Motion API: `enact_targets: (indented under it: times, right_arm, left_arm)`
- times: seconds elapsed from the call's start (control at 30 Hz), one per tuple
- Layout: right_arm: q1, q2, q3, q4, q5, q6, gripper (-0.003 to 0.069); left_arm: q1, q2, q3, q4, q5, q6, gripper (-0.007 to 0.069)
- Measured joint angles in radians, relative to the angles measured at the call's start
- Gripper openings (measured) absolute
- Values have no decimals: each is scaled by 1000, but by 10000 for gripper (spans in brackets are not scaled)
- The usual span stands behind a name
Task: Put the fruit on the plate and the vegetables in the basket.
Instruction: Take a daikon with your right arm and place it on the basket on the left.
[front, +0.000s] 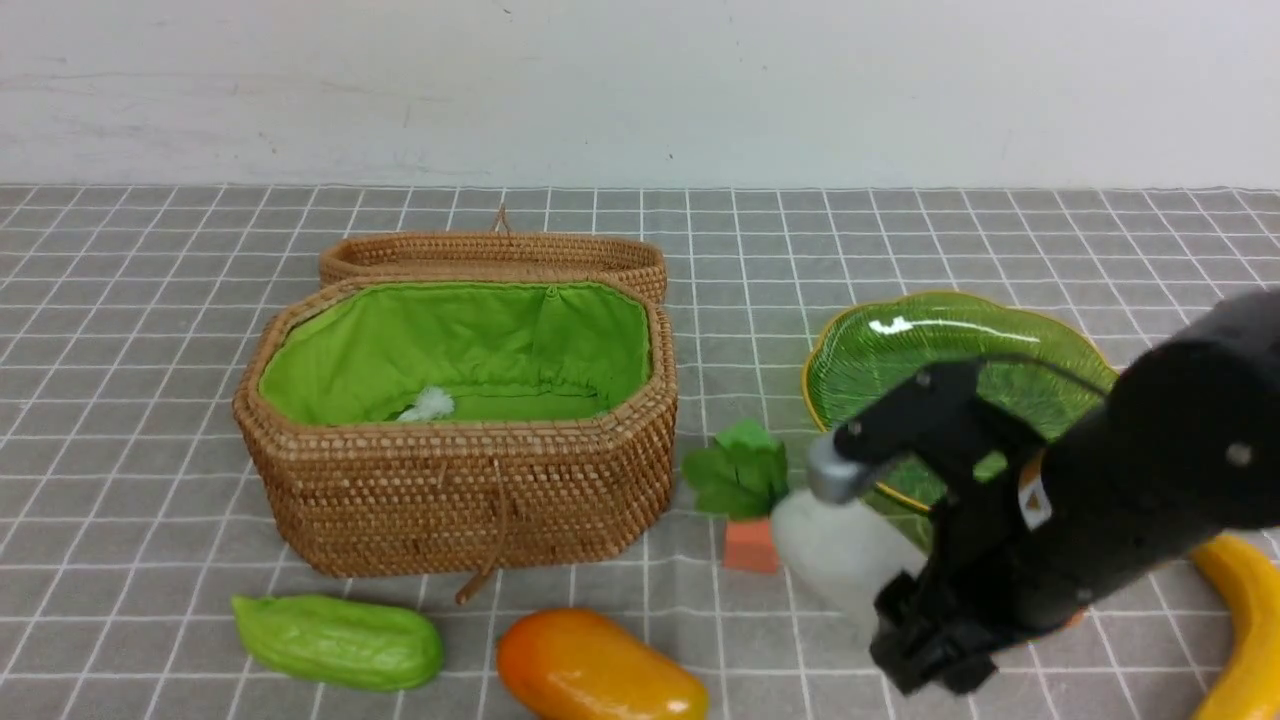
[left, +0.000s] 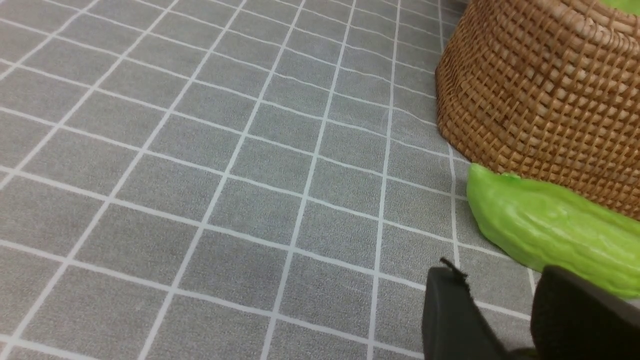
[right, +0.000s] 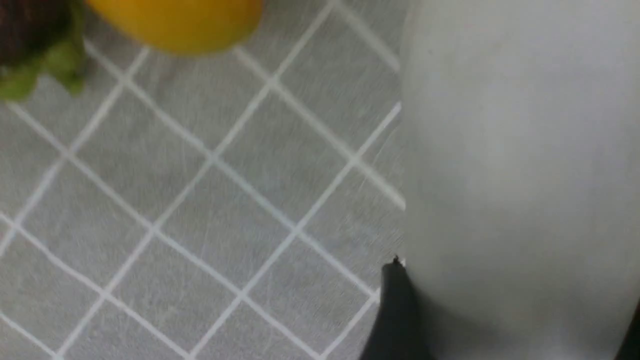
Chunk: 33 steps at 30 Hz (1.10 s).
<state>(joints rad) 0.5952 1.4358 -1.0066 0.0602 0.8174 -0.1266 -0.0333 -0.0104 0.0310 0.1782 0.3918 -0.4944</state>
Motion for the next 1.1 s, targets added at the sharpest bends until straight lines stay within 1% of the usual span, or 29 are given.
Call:
enact_targets:
  times: [0.07,0.17,0.23,0.3,0.33,0.37,0.5,0.67,0.73,0.87,0.93,1.1]
  right_arm:
    - [2,-13,-105,11,22,9,480]
    - [7,9,-274,72,22,-2,480]
    - [22,54,-393,127,18,-60,480]
    - [44,124,-500,185,14,-145,480]
    - [46,131,-519,194,13,-162,480]
    - [58,184,-579,224,7,-214,480]
    - [76,326,-684,277,-37,-271,480]
    - [76,470,-722,277,-187,-283,480]
    - [77,496,-723,278,-219,-284,480]
    - [77,532,-723,279,-227,-286,480]
    - [77,541,-723,279,-226,-286,498]
    - [77,541,-724,279,-215,-287,584]
  left_arm:
    - [0,0,0,0,0,0,238]
    - [0,0,0,0,0,0,238]
    - [0,0,0,0,0,0,238]
    - [0,0,0,0,0,0,238]
    - [0,0,0,0,0,0,238]
    - [0,0,0,0,0,0,238]
    - [0,0,0,0,0,0,238]
    - [0,0,0,0,0,0,238]
    - [0,0,0,0,0,0,238]
    - [0,0,0,0,0,0,238]
    - [0,0,0,0,0,0,238]
    - [0,0,0,0,0,0,238]
